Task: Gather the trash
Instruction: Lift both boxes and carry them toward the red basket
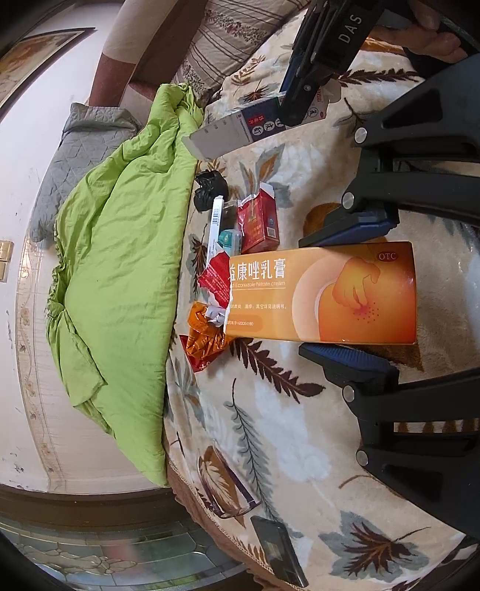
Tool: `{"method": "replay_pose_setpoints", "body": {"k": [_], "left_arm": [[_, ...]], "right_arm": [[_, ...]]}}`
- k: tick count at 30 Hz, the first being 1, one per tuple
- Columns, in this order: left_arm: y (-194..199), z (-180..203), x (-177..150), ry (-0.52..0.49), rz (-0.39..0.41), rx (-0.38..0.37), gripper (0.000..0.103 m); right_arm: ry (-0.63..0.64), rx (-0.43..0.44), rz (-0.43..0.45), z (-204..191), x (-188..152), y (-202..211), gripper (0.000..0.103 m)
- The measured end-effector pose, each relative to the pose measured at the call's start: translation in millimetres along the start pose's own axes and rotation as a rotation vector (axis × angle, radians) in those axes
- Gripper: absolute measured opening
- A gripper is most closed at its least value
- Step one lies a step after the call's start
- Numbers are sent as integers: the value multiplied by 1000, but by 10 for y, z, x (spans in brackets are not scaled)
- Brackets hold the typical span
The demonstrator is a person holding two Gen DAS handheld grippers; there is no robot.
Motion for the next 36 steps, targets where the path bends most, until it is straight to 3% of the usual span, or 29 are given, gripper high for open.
{"method": "replay_pose_setpoints", "body": {"k": [27,32,36], "left_arm": [[-3,133,-37,-39,-3,-26,48],[43,282,-38,-51,-10,-86,48],[212,588,0,-97,10,-153,48]], "right_arm": [[-13,7,-8,15,-12,-24,44],[-61,31,-6,49,-1,10,44],[-169,70,32,179,95,291,44]]}}
Point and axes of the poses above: each gripper's, at about its wrist camera, not at the fingertips, and y roughly against the way its jaws point, z to its right, x to its top, the point moved 10 cm from there along -y, roughly the way its jaws point, and after that the axes turned 7 degrees about z, right-handed, at the moved point
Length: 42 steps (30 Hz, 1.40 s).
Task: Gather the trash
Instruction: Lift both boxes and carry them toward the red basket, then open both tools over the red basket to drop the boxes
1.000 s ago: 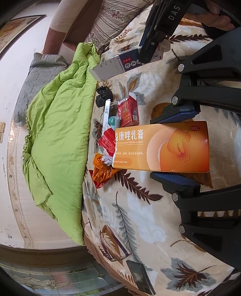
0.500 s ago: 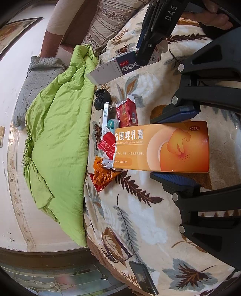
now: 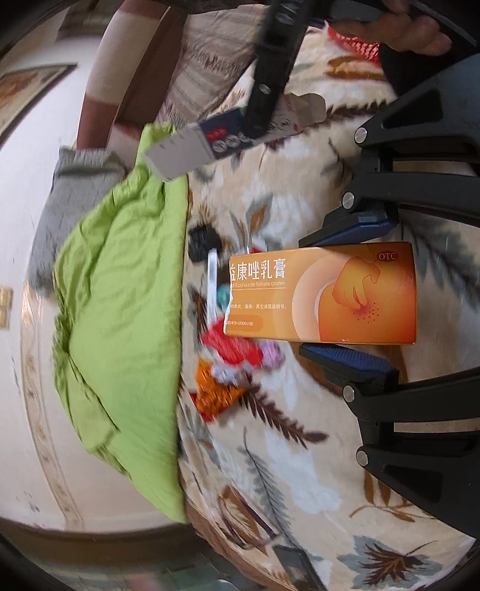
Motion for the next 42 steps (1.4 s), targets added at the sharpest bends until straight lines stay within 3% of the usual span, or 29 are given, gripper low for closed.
{"method": "replay_pose_setpoints", "body": {"k": [3,8,15,21,24,26,29,35,42], "left_arm": [[81,334,75,-38,7,-80,48],[238,1093,152,-87,-4,-260,48],[409,2455,14,-153,-127,-576,48],[526,3432,-340,-217,-252,-753,49],[502,3702,-502,-256,-292,-780,51],[484,3823,-605,-267,-328,-796,67],[515,3813,-618,-256,-327,-808,72],[425,3483,-471,-212,-304,-749,72],[267,2758,-168,-147,-232,-612,72]], "right_arm": [[-51,7,33,134,80,359,44],[-91,-95,78,639,57,1126,44],[-284,-361,128,1815,-275,2360,44],[-386,-498,145,2348,-564,3033,44],[-441,-514,144,2523,-681,3145,46],[-472,-520,138,2597,-723,3155,46],[-510,-530,136,2684,-802,3194,49],[-483,-519,149,2633,-692,3164,49],[-370,-395,108,2185,-471,2665,49]]}}
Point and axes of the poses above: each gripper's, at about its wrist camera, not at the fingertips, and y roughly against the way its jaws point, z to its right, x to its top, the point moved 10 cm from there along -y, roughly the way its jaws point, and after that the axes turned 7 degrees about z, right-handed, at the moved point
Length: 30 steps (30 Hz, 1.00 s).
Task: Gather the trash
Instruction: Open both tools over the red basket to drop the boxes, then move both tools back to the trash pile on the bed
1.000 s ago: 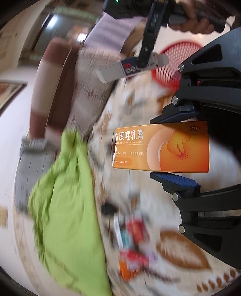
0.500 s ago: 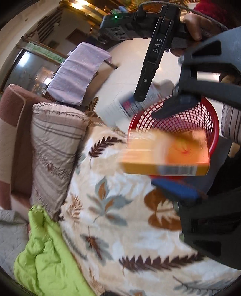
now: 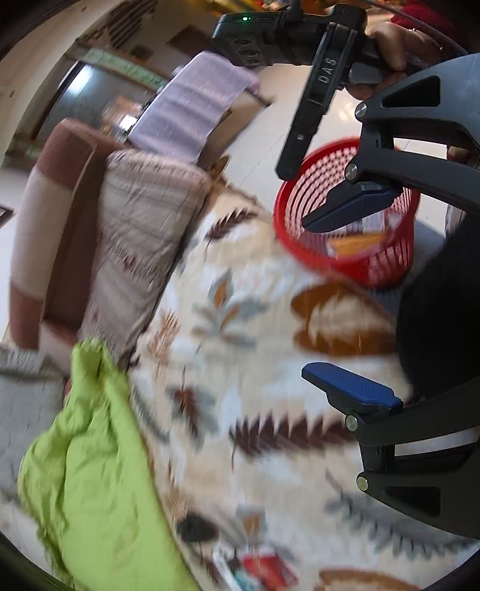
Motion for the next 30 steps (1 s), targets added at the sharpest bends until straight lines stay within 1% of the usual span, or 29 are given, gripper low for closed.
{"method": "replay_pose_setpoints", "body": {"k": [2,3,5,9,13,17,18,19,20,21,22,23,26,27,28,29,30], "left_arm": [[117,-190,48,14,25,40,72],[216,-355,72,31,41,67,72],[325,-567,87,55,54,98,72],[622,-1138,88,99,91,203,72],[956,-1878,42,139,132,372,72],[1181,-2584,-21,123,138,594,72],[1211,-2776,-36,110,130,662,72],[1211,-2942,-49,89,118,720,72],[1200,-3059,-56,76,102,757,72],[1127,-3219,-56,58,71,781,72],[1072,-3284,-49,42,54,793,72],[982,-3368,-29,7,33,818,72],[760,-3543,36,-89,-9,896,72],[657,-3643,76,-127,-23,934,72],[614,-3703,97,-140,-30,956,72],[540,-3803,113,-132,-45,968,71],[500,-3844,135,-117,-46,966,60]], "right_arm": [[43,31,-23,-235,-41,-127,49],[59,46,-35,-344,-67,-189,49],[84,85,-59,-588,-114,-326,49],[158,161,-92,-1146,-169,-587,49],[216,216,-119,-1647,-209,-837,50],[263,267,-146,-2132,-309,-1111,50],[268,277,-152,-2231,-346,-1181,50],[270,283,-160,-2331,-388,-1260,50],[267,298,-162,-2429,-429,-1338,50],[270,311,-160,-2503,-461,-1401,50],[280,309,-161,-2563,-512,-1487,50],[287,298,-172,-2592,-567,-1573,50],[283,301,-220,-2626,-733,-1745,50],[288,302,-218,-2635,-730,-1754,50],[293,316,-202,-2655,-707,-1736,50],[297,326,-185,-2668,-689,-1720,50],[300,324,-180,-2659,-691,-1719,50]]}}
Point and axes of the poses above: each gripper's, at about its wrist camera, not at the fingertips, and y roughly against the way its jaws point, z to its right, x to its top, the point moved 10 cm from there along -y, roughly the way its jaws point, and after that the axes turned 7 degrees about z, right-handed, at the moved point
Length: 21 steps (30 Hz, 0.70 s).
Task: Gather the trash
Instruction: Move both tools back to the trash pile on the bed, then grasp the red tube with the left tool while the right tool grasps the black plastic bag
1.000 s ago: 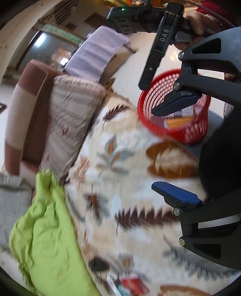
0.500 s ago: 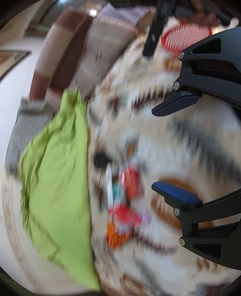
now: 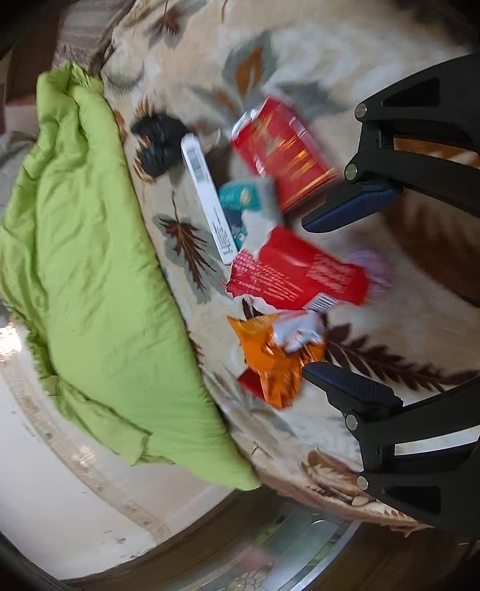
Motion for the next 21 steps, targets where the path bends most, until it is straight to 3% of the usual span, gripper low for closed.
{"method": "replay_pose_setpoints", "body": {"k": [1,2,4,8,9,12,15,18,21], "left_arm": [[-81,-14,10,21,-12,-1,33],[-142,-44,6,41,-27,-1,23],[-128,-126,35,111,-15,-17,17],[184,-237,95,259,31,-133,16],[349,-280,117,325,46,-192,16],[721,-372,85,411,81,-264,16],[1009,-371,-95,508,93,-349,16],[1144,-277,-297,534,94,-383,16],[1042,-170,-393,504,65,-384,16]], "right_arm": [[-2,0,-6,5,-10,-7,50],[-6,7,-5,3,-4,-8,50],[-20,29,5,10,17,8,51],[-54,56,-34,42,14,-52,51],[-57,59,-44,42,27,-84,51],[-14,27,-53,68,179,-247,51],[-25,35,-40,95,472,-466,61],[-28,25,-20,128,786,-771,65],[-58,-14,-27,226,999,-1204,67]]}}
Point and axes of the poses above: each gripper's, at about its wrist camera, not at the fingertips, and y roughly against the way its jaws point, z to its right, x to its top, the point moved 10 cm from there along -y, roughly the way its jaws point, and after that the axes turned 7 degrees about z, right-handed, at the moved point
